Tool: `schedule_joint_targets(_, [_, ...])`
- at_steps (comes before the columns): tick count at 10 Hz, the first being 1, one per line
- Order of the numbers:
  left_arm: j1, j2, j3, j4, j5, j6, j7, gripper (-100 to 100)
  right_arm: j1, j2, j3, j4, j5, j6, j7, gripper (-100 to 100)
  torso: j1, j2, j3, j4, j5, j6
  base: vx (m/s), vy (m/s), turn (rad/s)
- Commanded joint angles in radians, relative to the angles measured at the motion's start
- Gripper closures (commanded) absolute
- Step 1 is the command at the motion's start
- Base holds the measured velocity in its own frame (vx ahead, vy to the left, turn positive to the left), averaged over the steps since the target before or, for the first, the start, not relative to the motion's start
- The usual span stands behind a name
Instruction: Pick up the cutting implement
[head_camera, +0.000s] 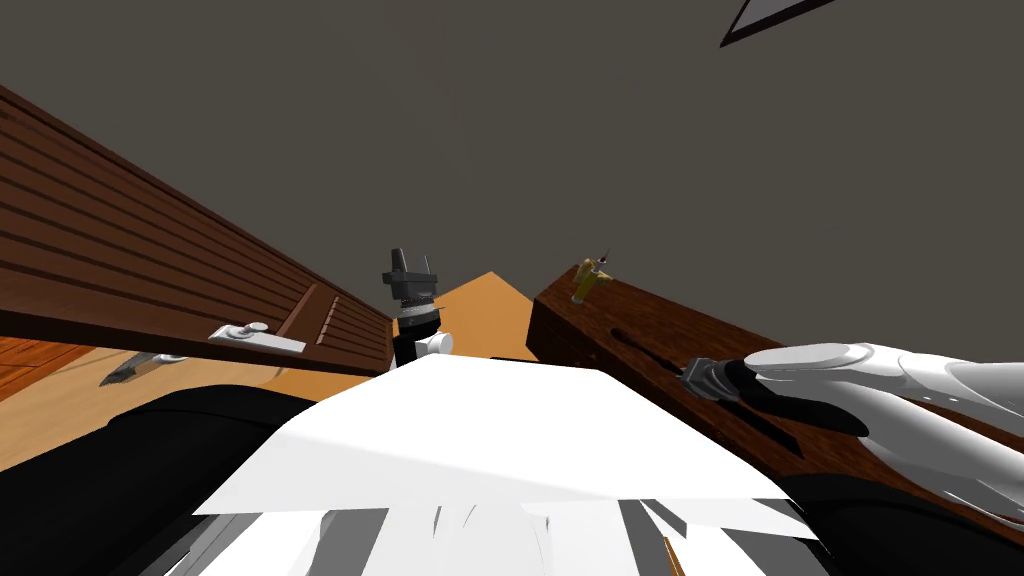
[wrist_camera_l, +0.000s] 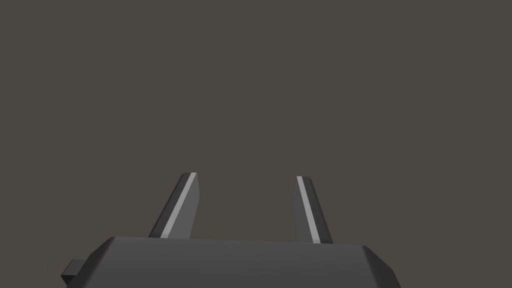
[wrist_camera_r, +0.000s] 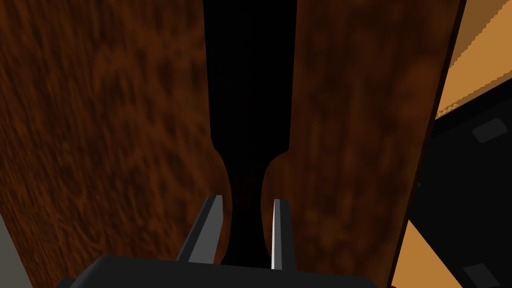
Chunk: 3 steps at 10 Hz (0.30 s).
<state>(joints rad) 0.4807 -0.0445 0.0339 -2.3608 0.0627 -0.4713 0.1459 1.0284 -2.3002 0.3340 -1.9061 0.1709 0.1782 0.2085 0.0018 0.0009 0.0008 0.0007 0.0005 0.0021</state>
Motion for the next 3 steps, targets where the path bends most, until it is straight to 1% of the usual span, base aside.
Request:
schedule_joint_targets(1, [0.0, 0.0, 0.0, 0.0, 0.0, 0.0, 0.0, 0, -0.024, -0.033, 0.012, -0.011, -0.01, -0.01, -0.011, 100, 0.0, 0.0, 0.0, 0.0, 0.0, 0.0, -0.021, 0.003, -0.062])
schedule_joint_targets(2, [0.0, 0.0, 0.0, 0.0, 0.0, 0.0, 0.0, 0, -0.009, -0.02, 0.003, -0.005, -0.006, -0.006, -0.006, 100, 0.0, 0.0, 0.0, 0.0, 0.0, 0.0, -0.008, 0.002, -0.007])
schedule_joint_targets(3, [0.0, 0.0, 0.0, 0.0, 0.0, 0.0, 0.0, 0, -0.01, -0.022, 0.003, -0.007, -0.007, -0.006, -0.007, 0, 0.0, -0.001, 0.0, 0.0, 0.0, 0.0, 0.0, 0.0, 0.0])
